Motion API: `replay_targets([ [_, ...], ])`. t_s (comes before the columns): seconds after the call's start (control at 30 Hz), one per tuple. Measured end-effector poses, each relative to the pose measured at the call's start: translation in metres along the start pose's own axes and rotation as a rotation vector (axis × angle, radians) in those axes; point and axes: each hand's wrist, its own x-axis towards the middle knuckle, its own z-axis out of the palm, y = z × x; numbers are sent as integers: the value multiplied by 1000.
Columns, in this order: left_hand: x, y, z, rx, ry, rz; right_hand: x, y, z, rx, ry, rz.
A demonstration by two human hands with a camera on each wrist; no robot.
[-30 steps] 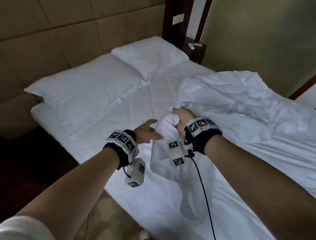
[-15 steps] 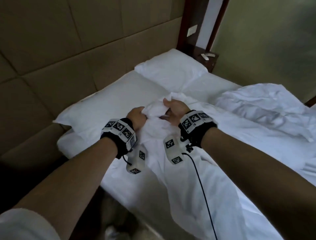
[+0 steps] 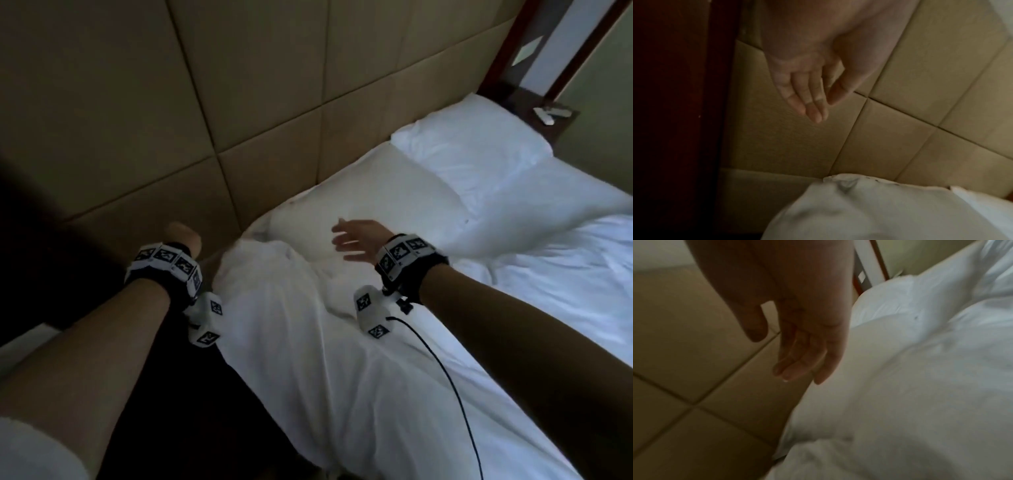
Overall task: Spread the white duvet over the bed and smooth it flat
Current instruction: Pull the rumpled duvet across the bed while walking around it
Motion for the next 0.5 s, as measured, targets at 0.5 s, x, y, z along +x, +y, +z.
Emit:
replay_targets([
  [0.5, -26, 113, 152, 131, -406, 323, -57, 130, -181, 265, 661, 245],
])
